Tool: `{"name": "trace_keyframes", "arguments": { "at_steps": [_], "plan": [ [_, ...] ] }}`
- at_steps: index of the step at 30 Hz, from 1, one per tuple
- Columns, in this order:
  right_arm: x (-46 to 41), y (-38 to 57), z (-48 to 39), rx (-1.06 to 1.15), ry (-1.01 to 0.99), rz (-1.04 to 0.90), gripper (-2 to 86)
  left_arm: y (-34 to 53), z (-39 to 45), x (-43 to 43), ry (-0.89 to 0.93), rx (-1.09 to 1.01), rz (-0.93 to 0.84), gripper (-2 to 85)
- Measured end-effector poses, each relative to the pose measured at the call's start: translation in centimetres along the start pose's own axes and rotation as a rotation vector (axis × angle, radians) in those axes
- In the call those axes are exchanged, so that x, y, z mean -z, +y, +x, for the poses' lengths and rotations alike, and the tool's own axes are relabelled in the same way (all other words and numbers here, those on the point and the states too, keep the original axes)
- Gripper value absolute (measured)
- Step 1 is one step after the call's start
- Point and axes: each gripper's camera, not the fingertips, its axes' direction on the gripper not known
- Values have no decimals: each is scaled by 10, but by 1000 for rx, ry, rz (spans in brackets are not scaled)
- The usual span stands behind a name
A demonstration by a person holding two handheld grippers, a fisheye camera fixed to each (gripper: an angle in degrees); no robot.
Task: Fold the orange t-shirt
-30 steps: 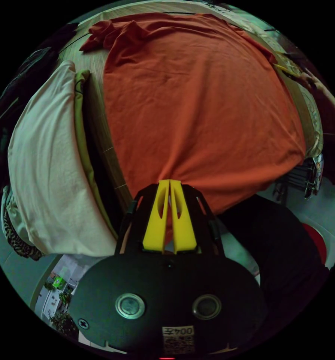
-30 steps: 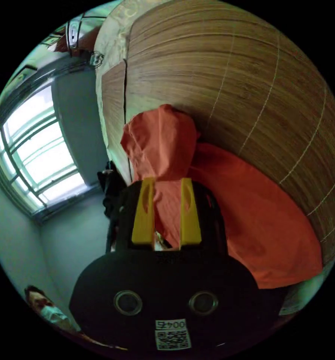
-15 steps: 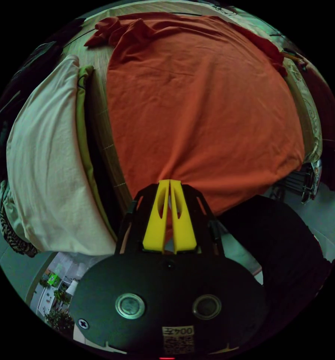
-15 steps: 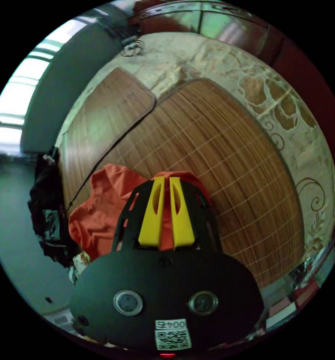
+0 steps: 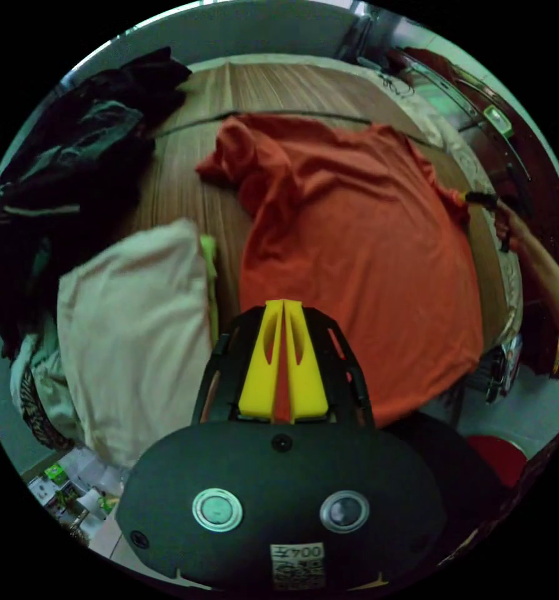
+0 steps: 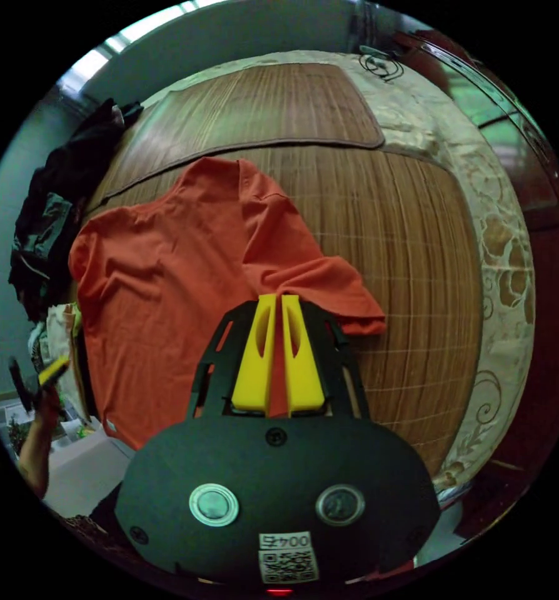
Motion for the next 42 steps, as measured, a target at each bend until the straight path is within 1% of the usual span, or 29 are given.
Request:
{"name": "trace_keyframes", "arguments": {
  "at_steps": [2,4,6,9,12,14,16,19,21,22,23,25,27,28,30,31,33,34,35,37,39,41,42],
  "plan": [
    [0,1,-3,-20,-46,7,23,-53,-3,6,-44,-26,69,5],
    [-4,4,-3,-44,-60,-6,27,-86,-6,2,-98,-24,58,6],
    [-4,5,8,-120,-8,31,34,-108,-14,-5,-107,-7,19,8],
    [2,-3,34,-239,41,86,53,-121,-21,-5,-124,-56,37,14],
    [18,-11,44,-291,34,146,62,-125,-19,-6,-177,-142,24,36],
    [27,-8,34,-258,49,172,65,-129,-17,-6,-210,-174,33,54],
    [32,2,19,-228,43,192,66,-138,-18,-11,-188,-188,5,85],
    [32,23,-4,-187,-33,207,64,-151,-14,-23,-208,-233,-53,116],
    [13,30,-27,-87,-156,129,56,-158,-11,-30,-231,-265,-82,122],
    [6,30,-34,-50,-183,95,54,-163,-10,-34,-233,-277,-93,123],
    [-10,28,-50,26,-206,19,51,-166,-9,-35,-232,-280,-97,123],
    [-30,24,-73,126,-188,-63,49,-177,-5,-36,-245,-302,-98,113],
    [-52,10,-90,187,-165,-134,43,-184,2,-35,-256,-333,-101,80],
    [-57,6,-91,180,-150,-146,40,-188,7,-31,-279,-356,-93,58],
    [-68,-18,-80,115,-31,-170,28,-199,13,-19,-333,-375,-109,40],
    [-67,-25,-74,87,8,-157,23,-209,13,-8,-389,-363,-144,34],
    [-56,-49,-42,-58,101,-91,11,-222,8,13,-515,-354,-190,28],
    [-52,-54,-35,-96,112,-80,10,-229,2,24,-591,-357,-223,24],
    [-46,-60,-24,-150,124,-60,11,-231,-3,28,-626,-351,-242,23],
    [-36,-61,-19,-179,94,-42,12,-231,-27,34,-747,-359,-328,20],
    [-24,-47,-28,-178,53,7,10,-226,-51,35,-698,-306,-397,20],
    [-19,-26,-45,-135,18,21,5,-216,-74,45,-545,-202,-391,22],
    [-19,-7,-62,-88,-3,18,3,-204,-84,55,-401,-142,-338,23]
  ]
}}
